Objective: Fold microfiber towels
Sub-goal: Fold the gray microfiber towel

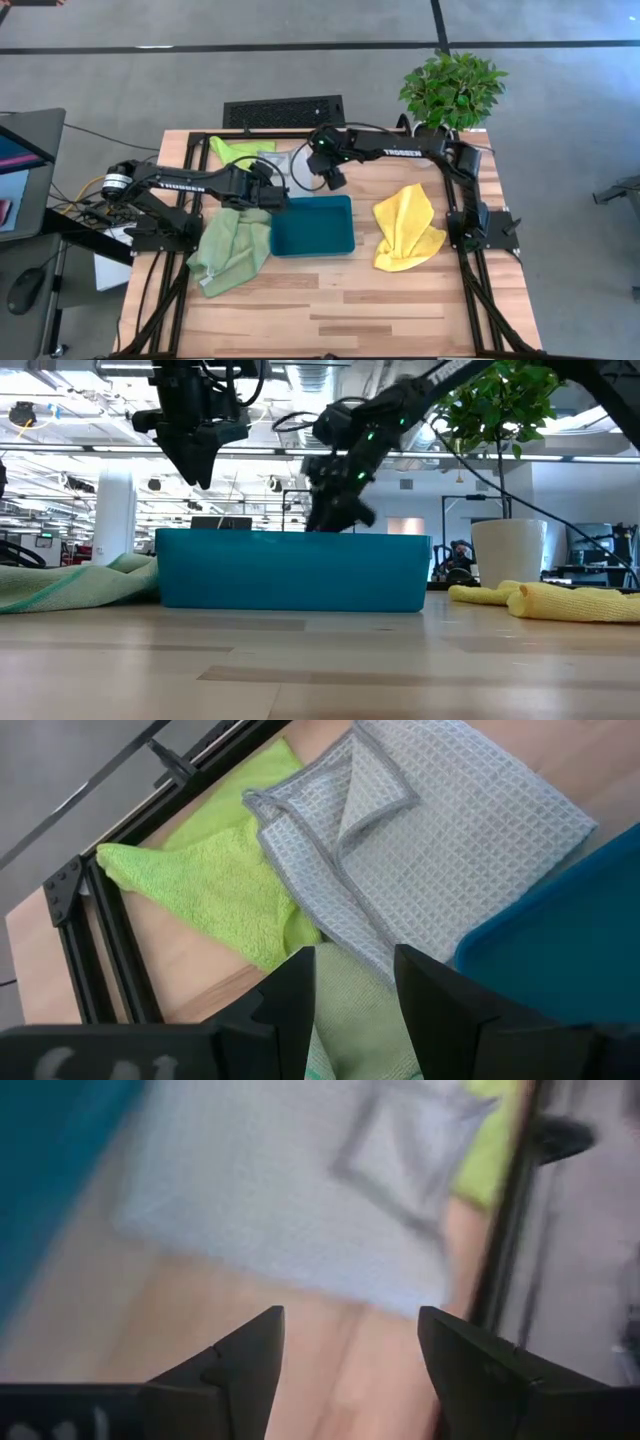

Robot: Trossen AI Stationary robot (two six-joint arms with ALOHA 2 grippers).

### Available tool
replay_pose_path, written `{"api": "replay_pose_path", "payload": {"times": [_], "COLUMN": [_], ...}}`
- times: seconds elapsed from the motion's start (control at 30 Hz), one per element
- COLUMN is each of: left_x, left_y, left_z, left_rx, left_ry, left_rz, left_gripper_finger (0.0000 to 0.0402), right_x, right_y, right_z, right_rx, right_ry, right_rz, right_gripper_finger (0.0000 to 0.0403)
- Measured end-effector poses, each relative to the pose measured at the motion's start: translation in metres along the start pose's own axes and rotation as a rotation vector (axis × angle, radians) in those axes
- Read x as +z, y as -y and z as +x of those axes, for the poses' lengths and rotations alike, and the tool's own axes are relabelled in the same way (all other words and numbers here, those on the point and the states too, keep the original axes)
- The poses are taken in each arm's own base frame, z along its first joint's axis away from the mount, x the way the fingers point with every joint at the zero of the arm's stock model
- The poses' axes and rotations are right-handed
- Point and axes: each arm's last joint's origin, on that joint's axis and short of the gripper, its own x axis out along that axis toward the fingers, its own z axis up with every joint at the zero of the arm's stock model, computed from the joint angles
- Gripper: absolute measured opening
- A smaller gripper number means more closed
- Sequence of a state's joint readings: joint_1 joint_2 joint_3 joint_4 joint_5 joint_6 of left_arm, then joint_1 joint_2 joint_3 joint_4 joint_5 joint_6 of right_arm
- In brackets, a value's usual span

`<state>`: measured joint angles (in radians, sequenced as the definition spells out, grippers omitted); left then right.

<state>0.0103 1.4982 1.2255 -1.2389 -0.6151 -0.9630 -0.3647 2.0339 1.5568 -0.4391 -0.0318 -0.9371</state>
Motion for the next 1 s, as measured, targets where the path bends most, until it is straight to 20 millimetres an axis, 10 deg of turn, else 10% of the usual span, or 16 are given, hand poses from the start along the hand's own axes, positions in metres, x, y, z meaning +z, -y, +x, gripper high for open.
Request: {"api": "replay_pose_path", "payload": {"times": [0.27,0.67,1.0], "left_x": [0.013,0.07,0.067], "left_y": [-0.006,-0.015,0.001], "left_z": [0.011,0.077,0.14], "left_rx": [-0.019,-0.319,-0.288], "left_ry": [-0.027,-0.106,-0.257], "left_rz": [-0.027,0.108,0.213], "left_gripper_finger": [0.0132,0.0132,0.0132], "right_x": [0.002,0.005,0.004], "right_y": [-0.004,-0.003,-0.009], "right_z": [0.005,-0.074,-0.117], "right_rx": [0.017,0.08,0.109], "right_ry": [0.011,-0.032,-0.051], "right_rz": [0.056,0.124,0.148], "right_gripper_finger": [0.0255,0.0255,0.0255]}}
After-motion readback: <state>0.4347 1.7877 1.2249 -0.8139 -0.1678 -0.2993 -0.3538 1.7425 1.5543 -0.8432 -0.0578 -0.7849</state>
